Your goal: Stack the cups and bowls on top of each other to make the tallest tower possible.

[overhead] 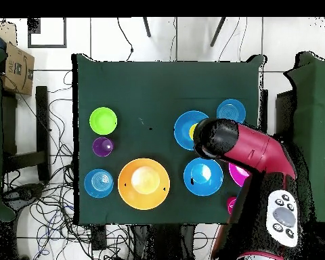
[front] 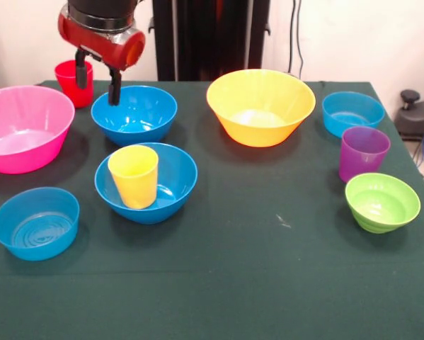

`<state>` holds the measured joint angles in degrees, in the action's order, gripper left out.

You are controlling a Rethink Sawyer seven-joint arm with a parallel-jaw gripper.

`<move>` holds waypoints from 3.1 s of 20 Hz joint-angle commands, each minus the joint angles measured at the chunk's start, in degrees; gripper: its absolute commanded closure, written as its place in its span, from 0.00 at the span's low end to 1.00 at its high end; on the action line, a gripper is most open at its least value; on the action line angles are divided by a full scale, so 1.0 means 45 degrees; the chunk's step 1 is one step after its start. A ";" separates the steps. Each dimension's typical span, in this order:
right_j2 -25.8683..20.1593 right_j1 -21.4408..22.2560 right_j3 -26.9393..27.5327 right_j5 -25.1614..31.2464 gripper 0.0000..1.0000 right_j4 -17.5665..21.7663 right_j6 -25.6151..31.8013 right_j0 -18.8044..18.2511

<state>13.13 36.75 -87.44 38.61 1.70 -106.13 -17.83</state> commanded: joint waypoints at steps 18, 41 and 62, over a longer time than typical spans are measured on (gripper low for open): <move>-0.6982 0.2874 -0.2903 -0.1523 0.00 0.2799 0.4060 -0.4981; -0.5866 0.4107 -0.3847 -0.1539 0.00 0.3470 0.0561 -0.2960; -0.3026 0.2930 -0.3990 -0.3480 0.00 0.3185 -0.2010 0.0342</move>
<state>-4.45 53.54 -101.50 24.34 13.59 -103.07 -20.55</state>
